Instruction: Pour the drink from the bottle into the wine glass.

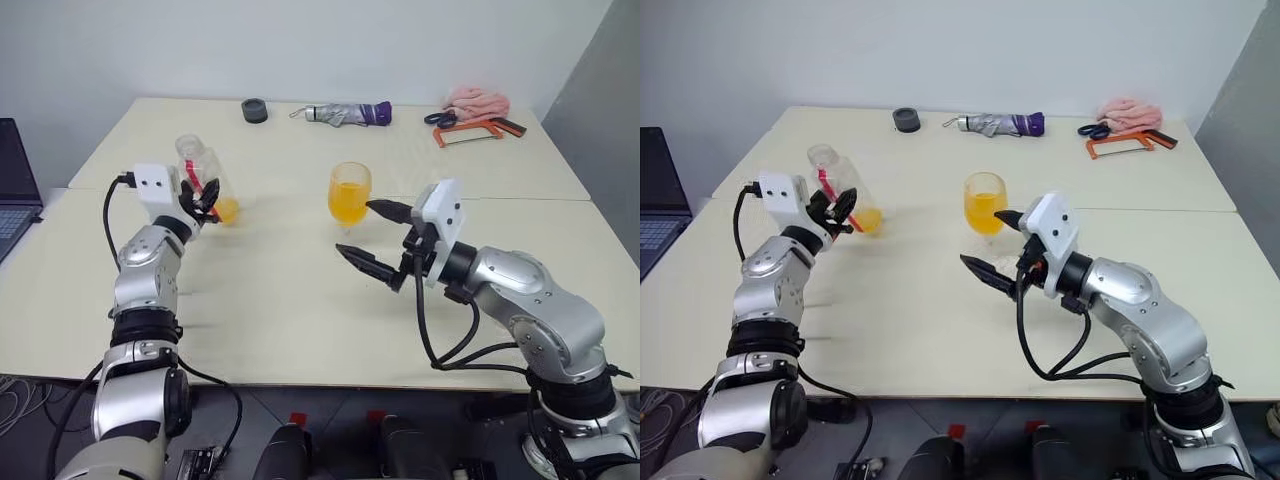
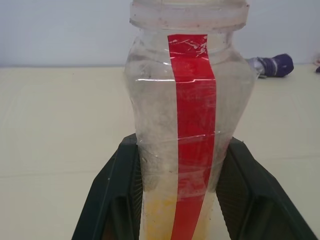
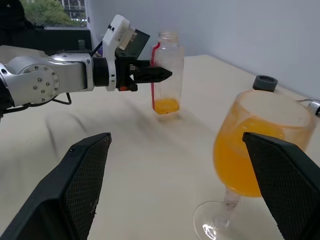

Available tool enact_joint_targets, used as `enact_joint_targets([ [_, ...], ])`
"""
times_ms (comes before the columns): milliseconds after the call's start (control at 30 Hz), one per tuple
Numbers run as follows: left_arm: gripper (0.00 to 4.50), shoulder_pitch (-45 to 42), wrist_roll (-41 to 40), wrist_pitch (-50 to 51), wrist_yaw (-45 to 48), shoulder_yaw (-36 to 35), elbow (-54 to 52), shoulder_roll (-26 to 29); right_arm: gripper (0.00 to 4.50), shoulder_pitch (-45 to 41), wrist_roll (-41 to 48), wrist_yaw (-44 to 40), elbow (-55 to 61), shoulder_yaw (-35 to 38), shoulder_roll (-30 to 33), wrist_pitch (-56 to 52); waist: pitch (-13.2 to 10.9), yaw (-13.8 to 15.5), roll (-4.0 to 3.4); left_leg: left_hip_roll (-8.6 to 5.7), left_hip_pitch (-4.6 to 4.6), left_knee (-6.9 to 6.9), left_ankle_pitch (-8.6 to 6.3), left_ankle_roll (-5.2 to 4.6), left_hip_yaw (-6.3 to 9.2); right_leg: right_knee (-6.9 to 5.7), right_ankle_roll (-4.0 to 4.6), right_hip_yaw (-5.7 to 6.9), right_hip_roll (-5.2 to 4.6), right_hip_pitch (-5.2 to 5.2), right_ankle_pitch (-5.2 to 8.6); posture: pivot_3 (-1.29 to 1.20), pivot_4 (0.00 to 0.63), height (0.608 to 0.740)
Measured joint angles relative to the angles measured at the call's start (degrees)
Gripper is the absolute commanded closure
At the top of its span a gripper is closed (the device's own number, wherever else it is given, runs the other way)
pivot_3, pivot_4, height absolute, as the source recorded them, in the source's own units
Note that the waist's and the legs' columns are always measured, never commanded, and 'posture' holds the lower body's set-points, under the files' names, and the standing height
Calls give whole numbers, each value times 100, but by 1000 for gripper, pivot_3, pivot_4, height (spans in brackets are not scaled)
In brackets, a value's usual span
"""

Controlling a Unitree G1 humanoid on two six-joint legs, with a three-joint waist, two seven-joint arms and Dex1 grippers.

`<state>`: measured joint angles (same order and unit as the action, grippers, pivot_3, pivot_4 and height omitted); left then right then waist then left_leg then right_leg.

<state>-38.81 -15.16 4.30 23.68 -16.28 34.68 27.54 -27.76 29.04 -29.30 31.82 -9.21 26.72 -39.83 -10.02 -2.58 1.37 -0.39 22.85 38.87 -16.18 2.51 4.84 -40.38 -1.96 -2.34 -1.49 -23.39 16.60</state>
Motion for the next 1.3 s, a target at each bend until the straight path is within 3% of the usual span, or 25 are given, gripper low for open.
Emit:
enact_joint_targets([
  [233,2841,274,-10,143,-80,1,-210,1,0,-1,-76,-71,-9,-124,-55,-79,2,3,1,1,-3,-1,-1,-2,-4,-1,0,-2,1,1,0,0,150,740],
  [267,2117,282,-12,147,-79,-2,-213,4,0,-8,-75,-75,-9,-129,-68,-100,2,3,0,1,-3,-1,-1,-2,-4,-1,0,-1,1,1,0,0,150,740],
  [467,155,502,-20,161,-43,-18,-54,20,0,-72,0,-290,1,-155,-84,-176,2,2,0,1,-4,-2,-1,-2,-2,-1,0,1,3,1,0,0,150,740],
  [500,19,516,-21,161,-41,-18,-45,20,0,-72,40,-349,4,-155,-80,-176,2,2,0,1,-3,-2,-2,-3,0,-1,0,2,3,1,0,0,150,740],
  [933,19,886,56,43,26,47,-513,25,0,34,107,-781,17,-99,109,38,3,26,1,5,-4,-4,-2,-3,0,6,0,2,2,4,0,0,150,740],
  [1100,19,1374,45,33,45,48,-1168,19,0,878,-296,-734,12,31,172,770,3,68,3,5,-3,-6,-2,-3,-2,12,0,0,-1,7,0,0,150,740],
  [1300,19,2209,-24,356,-232,25,-2469,-165,0,2074,-1317,103,-770,377,-505,2396,6,73,5,8,-10,-10,-2,-3,-6,18,-1,-3,1,14,0,0,150,740],
])
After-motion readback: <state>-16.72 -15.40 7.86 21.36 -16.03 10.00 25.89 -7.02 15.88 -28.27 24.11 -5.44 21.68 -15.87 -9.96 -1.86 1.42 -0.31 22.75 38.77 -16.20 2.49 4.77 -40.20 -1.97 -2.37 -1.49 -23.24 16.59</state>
